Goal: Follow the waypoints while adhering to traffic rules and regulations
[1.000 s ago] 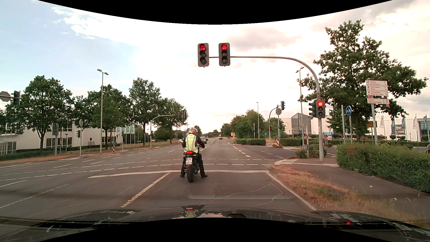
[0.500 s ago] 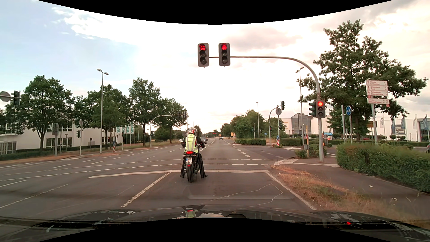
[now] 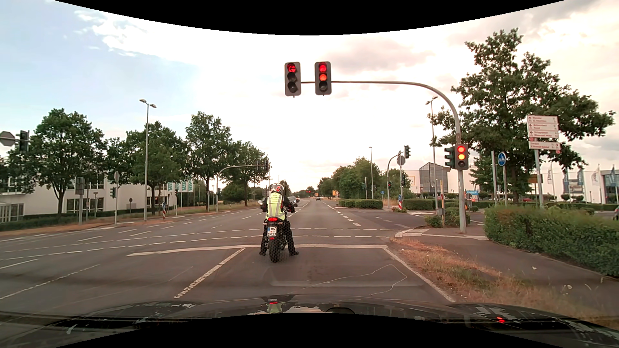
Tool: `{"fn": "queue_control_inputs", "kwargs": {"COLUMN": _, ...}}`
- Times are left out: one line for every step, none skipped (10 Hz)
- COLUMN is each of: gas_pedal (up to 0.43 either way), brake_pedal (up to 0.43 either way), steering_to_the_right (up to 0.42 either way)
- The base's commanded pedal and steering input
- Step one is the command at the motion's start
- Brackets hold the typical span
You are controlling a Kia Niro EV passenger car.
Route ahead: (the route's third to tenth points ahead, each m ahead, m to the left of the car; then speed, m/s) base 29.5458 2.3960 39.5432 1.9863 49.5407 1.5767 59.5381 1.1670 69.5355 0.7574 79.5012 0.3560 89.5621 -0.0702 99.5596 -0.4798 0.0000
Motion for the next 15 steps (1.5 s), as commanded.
{"fn": "queue_control_inputs", "kwargs": {"gas_pedal": 0.0, "brake_pedal": 0.0, "steering_to_the_right": -0.002}}
{"fn": "queue_control_inputs", "kwargs": {"gas_pedal": 0.0, "brake_pedal": 0.0, "steering_to_the_right": -0.002}}
{"fn": "queue_control_inputs", "kwargs": {"gas_pedal": 0.0, "brake_pedal": 0.0, "steering_to_the_right": -0.001}}
{"fn": "queue_control_inputs", "kwargs": {"gas_pedal": 0.0, "brake_pedal": 0.0, "steering_to_the_right": -0.002}}
{"fn": "queue_control_inputs", "kwargs": {"gas_pedal": 0.0, "brake_pedal": 0.0, "steering_to_the_right": -0.002}}
{"fn": "queue_control_inputs", "kwargs": {"gas_pedal": 0.0, "brake_pedal": 0.0, "steering_to_the_right": -0.002}}
{"fn": "queue_control_inputs", "kwargs": {"gas_pedal": 0.0, "brake_pedal": 0.0, "steering_to_the_right": -0.002}}
{"fn": "queue_control_inputs", "kwargs": {"gas_pedal": 0.028, "brake_pedal": 0.0, "steering_to_the_right": -0.001}}
{"fn": "queue_control_inputs", "kwargs": {"gas_pedal": 0.039, "brake_pedal": 0.0, "steering_to_the_right": -0.001}}
{"fn": "queue_control_inputs", "kwargs": {"gas_pedal": 0.039, "brake_pedal": 0.0, "steering_to_the_right": -0.001}}
{"fn": "queue_control_inputs", "kwargs": {"gas_pedal": 0.039, "brake_pedal": 0.0, "steering_to_the_right": -0.002}}
{"fn": "queue_control_inputs", "kwargs": {"gas_pedal": 0.039, "brake_pedal": 0.0, "steering_to_the_right": -0.002}}
{"fn": "queue_control_inputs", "kwargs": {"gas_pedal": 0.039, "brake_pedal": 0.0, "steering_to_the_right": -0.002}}
{"fn": "queue_control_inputs", "kwargs": {"gas_pedal": 0.047, "brake_pedal": 0.0, "steering_to_the_right": -0.002}}
{"fn": "queue_control_inputs", "kwargs": {"gas_pedal": 0.059, "brake_pedal": 0.0, "steering_to_the_right": -0.002}}
